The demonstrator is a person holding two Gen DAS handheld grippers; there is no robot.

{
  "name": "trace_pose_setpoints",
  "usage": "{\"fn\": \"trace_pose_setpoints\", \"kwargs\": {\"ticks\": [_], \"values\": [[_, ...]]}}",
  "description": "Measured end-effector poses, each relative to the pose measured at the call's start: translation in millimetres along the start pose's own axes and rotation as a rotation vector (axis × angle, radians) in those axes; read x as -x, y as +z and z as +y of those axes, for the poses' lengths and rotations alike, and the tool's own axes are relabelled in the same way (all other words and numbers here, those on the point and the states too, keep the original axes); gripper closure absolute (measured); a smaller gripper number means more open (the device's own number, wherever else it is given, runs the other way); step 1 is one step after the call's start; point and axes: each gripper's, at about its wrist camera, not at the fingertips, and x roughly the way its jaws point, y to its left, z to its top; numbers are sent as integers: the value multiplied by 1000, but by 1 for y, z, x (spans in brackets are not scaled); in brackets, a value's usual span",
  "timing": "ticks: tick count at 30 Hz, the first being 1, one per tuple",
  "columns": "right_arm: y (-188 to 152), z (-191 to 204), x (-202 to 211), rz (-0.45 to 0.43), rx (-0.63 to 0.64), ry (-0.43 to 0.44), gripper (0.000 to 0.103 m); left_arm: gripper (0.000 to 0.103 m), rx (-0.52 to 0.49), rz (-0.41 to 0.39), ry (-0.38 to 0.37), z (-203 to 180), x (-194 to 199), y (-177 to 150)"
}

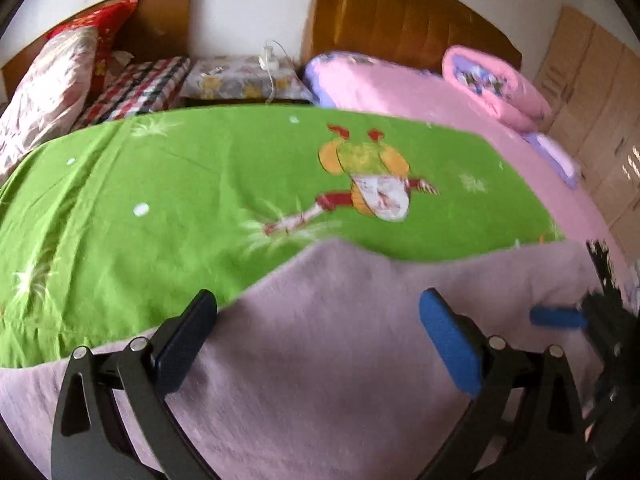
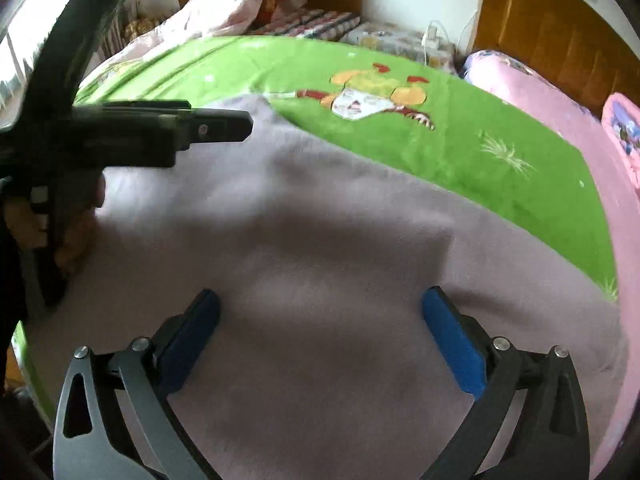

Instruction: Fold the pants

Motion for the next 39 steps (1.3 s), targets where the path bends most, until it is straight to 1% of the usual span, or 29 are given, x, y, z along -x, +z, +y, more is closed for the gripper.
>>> {"fn": "trace_pose_setpoints", "kwargs": {"ticks": [2,5,8,9,11,13,15,16,17,19,20,23,26,29,32,33,35,37,39], "values": [[-14,-2,11,27,39,32,4,2,-1,37,59,1,-11,1],[-39,-4,27,66,62,40,4,2,-14,52,81,-2,-19,5],[-48,-3,36,98,73,31,5,2,-20,55,89,-2,-20,6],[-43,-4,37,78,57,23,5,2,-22,56,93,-3,-20,8],[-29,-10,39,10,-1,6,5,2,-26,57,98,-9,-15,6],[-22,-9,35,-7,-40,13,5,2,-26,57,98,-11,-14,7],[-14,4,29,-25,-12,25,5,2,-26,57,99,-10,-15,7],[-13,17,26,-33,25,33,5,2,-26,57,98,-10,-15,7],[-12,23,24,-29,51,35,5,2,-26,57,98,-10,-15,6],[-20,36,14,31,94,48,4,2,-26,57,98,-10,-15,6],[-27,41,18,12,122,24,4,2,-26,57,98,-10,-15,6],[-39,36,29,46,101,66,4,2,-22,52,95,-9,-15,6],[-52,35,39,60,104,60,4,2,-23,53,97,-9,-15,6],[-60,35,44,40,73,56,4,2,-22,52,97,-9,-15,6],[-61,37,40,28,51,35,4,2,-18,50,93,-12,-13,6],[-61,39,41,30,47,31,4,2,-9,47,83,-11,-9,6],[-61,38,41,35,51,26,4,2,7,25,90,-9,8,3],[-62,39,42,30,45,20,4,2,17,-37,57,-4,44,-5],[-62,39,41,22,37,14,4,2,16,-84,54,7,74,-16]]}}
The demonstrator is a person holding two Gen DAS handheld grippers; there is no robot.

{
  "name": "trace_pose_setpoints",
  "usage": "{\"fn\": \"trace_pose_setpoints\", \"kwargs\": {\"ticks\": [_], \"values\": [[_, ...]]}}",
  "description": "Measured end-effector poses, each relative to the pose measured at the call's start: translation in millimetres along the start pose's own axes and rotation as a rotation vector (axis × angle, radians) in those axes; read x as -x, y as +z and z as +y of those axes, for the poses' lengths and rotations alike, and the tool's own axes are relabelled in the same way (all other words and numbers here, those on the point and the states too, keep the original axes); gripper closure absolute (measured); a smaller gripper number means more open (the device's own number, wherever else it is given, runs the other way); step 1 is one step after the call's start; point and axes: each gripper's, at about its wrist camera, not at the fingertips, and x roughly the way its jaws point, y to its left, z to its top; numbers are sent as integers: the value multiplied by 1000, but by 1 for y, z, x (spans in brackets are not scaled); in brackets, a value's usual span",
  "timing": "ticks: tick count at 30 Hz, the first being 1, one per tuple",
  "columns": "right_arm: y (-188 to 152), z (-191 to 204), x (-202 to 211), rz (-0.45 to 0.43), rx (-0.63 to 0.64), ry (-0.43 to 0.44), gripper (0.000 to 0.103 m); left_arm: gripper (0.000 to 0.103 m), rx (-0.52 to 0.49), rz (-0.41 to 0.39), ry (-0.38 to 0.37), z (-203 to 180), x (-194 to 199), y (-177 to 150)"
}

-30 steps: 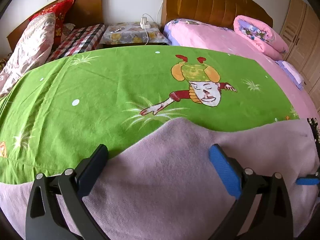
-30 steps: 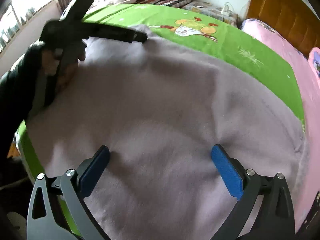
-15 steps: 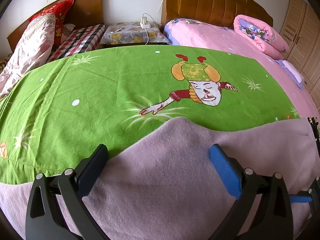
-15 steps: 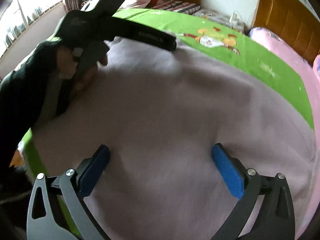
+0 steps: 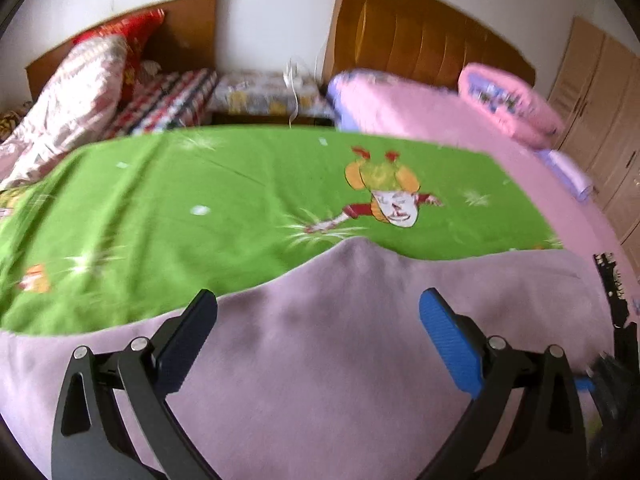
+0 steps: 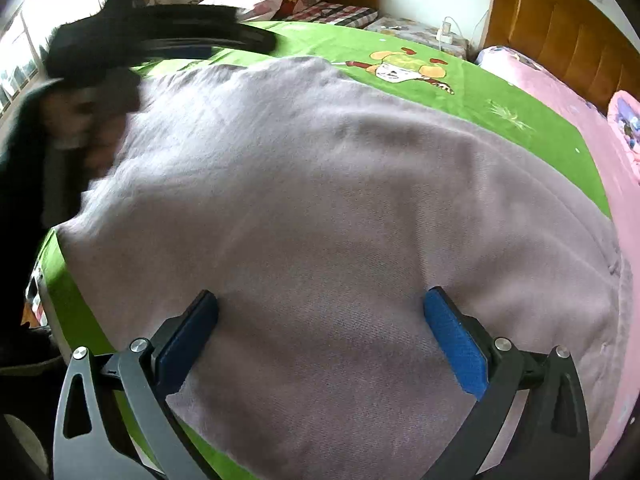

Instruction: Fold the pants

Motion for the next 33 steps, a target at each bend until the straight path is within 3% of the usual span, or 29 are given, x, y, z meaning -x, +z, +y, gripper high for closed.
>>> {"fn": "trace_pose_setpoints", "kwargs": {"ticks": [2,3,6,8,10,11,13,16,18,20,22,24,27,31,33], "values": [[-1,2,0,-10,-17,-9,4,2,0,-26,46,23,23,-13],[-1,2,0,-16,-24,-12,4,2,14,-32,103,42,34,-21],[0,-1,-2,-29,-28,-13,4,2,133,-17,220,107,56,-48],[4,-3,-3,2,-15,0,4,2,190,17,238,135,58,-62],[13,-3,-3,74,0,6,5,2,224,111,221,157,51,-81],[20,-3,-2,99,4,-6,5,2,193,97,215,156,54,-84],[40,-1,9,56,2,-38,5,2,138,93,226,146,56,-89],[83,15,35,-148,-20,8,5,2,180,62,191,149,61,-89],[116,43,38,-268,-5,68,5,2,261,-4,130,159,78,-94],[140,77,27,-293,57,115,5,2,346,-83,102,173,105,-105],[162,129,-5,-217,182,188,5,2,389,-134,165,188,124,-115],[174,179,-34,-170,312,185,5,2,420,-149,239,205,140,-126],[189,245,-64,-138,472,214,5,2,484,-92,252,231,148,-148],[220,309,-85,-108,520,350,5,9,507,-81,254,241,161,-173],[233,325,-89,-94,510,348,5,8,512,-122,222,240,171,-176]]}}
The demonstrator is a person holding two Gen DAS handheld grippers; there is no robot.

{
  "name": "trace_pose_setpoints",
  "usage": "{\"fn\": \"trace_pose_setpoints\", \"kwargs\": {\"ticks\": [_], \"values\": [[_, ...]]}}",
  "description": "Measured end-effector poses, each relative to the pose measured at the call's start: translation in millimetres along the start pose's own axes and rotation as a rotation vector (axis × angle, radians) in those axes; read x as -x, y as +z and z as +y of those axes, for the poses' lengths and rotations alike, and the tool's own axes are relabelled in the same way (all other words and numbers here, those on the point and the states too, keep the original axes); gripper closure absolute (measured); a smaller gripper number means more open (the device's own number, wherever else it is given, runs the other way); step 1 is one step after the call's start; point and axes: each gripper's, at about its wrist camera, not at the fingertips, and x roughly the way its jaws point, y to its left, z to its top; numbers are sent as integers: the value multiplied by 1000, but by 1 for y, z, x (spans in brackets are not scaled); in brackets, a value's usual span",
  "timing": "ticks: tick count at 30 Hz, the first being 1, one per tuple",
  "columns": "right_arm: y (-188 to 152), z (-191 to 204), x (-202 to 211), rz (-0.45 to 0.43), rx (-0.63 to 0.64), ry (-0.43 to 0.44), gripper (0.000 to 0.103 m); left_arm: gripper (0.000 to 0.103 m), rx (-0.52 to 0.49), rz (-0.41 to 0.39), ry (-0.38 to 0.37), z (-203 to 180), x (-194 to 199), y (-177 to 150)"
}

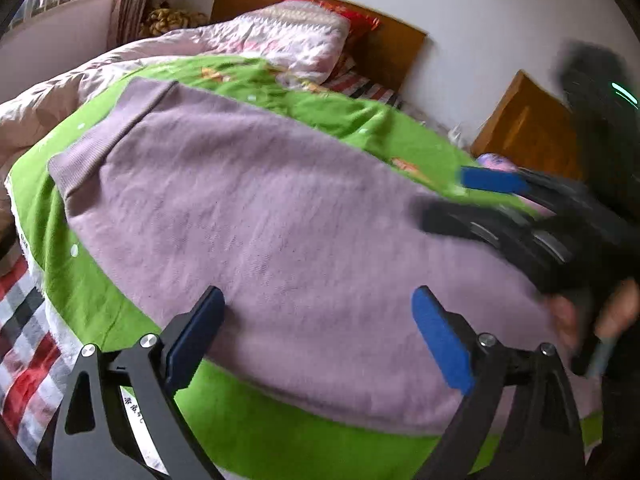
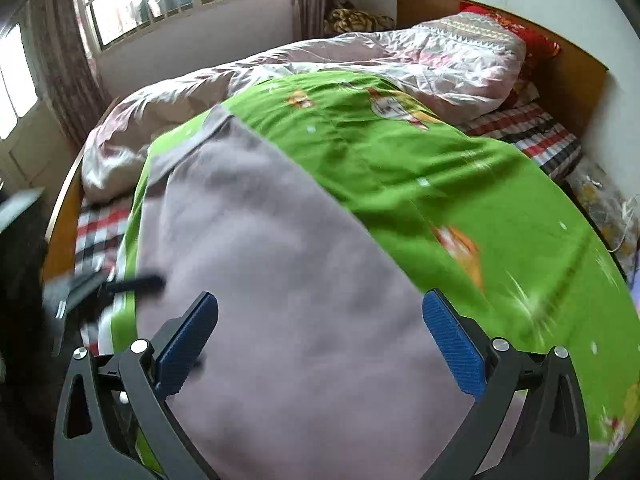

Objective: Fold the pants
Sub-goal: 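Grasp the end of the folded sweatpants with the left tool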

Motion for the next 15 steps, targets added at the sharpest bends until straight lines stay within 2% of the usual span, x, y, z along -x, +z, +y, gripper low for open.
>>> {"fn": "trace_pose_setpoints", "kwargs": {"ticks": [3,5,8,9,10,12,14,15], "values": [[18,6,-9,-17,-9,36,5,5,74,-80,-20,17,20,-2],[18,7,-18,-9,-17,32,5,2,128,-153,10,33,36,-3],[5,7,-43,42,-1,3,5,2,252,-175,-15,73,40,-1],[-1,6,-54,71,-3,-1,4,2,334,-172,-50,93,41,-1],[-12,8,-56,-8,38,-12,4,2,397,-171,-93,109,40,-1],[-12,10,-56,1,43,-18,4,3,550,-188,-216,146,35,-3],[-11,10,-57,2,41,-19,4,4,630,-169,-236,168,23,-1],[-11,10,-57,1,40,-18,4,10,638,-169,-236,172,19,-1]]}}
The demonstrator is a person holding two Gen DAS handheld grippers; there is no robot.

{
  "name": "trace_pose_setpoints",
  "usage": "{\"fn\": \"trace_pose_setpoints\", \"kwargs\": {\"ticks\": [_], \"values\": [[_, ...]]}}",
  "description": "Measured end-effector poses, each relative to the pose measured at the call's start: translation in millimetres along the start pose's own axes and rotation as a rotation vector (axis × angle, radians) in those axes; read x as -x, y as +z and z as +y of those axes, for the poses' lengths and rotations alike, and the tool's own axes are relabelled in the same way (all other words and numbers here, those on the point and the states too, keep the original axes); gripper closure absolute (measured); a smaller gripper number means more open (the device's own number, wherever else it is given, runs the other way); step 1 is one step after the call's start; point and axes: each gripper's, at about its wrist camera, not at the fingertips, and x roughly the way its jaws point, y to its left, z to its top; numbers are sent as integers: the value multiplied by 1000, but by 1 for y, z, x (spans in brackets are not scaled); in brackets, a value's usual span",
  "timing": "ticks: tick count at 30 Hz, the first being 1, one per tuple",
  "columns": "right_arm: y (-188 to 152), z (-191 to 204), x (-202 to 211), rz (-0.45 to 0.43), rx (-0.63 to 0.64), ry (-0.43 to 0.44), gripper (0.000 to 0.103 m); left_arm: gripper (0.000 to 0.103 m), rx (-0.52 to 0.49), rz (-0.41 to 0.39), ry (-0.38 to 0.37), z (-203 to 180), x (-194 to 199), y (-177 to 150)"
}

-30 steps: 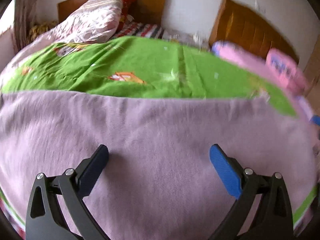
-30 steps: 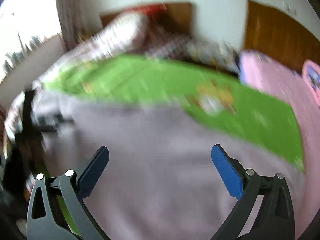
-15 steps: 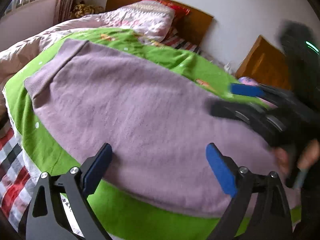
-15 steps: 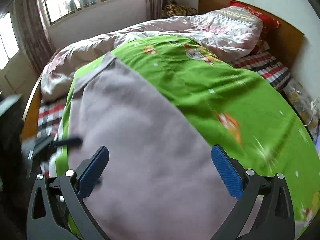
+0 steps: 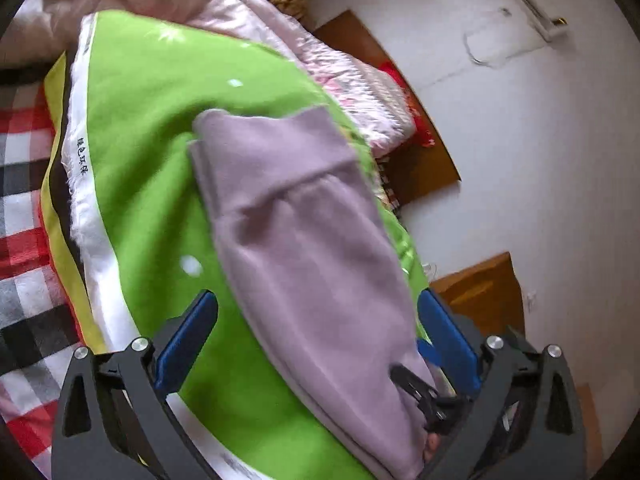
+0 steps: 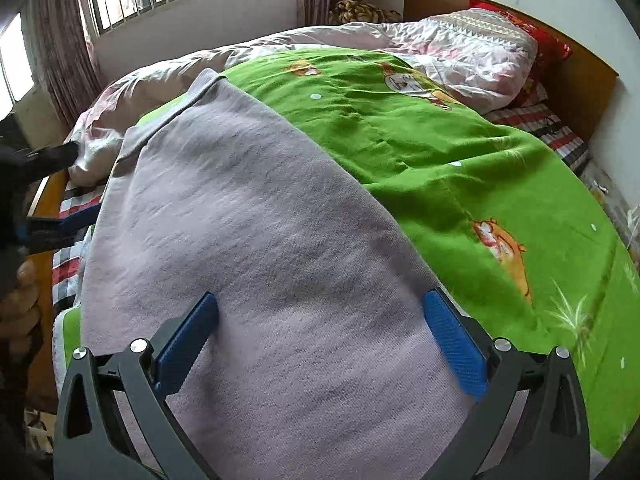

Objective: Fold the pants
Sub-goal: 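Grasp the end of the folded sweatpants with the left tool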

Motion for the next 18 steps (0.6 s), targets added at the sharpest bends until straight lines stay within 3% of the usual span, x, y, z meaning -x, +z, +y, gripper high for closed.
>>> {"fn": "trace_pose_setpoints", "kwargs": {"ticks": [4,6,13,14,15,18], "values": [[0,0,0,-1,0,1,4,18,10,-8,-3,12,-14,14],[0,0,0,0,0,1,4,27,-14,-20,-7,11,-18,26],[0,0,1,-1,-2,5,4,43,-36,20,-114,24,-45,71],[0,0,1,-1,-3,6,4,48,-57,29,-119,24,-48,72],[0,-1,1,-1,-4,8,4,63,-89,31,-102,24,-49,72],[-1,-2,1,-2,-6,14,4,82,-122,8,-100,30,-46,68]]}}
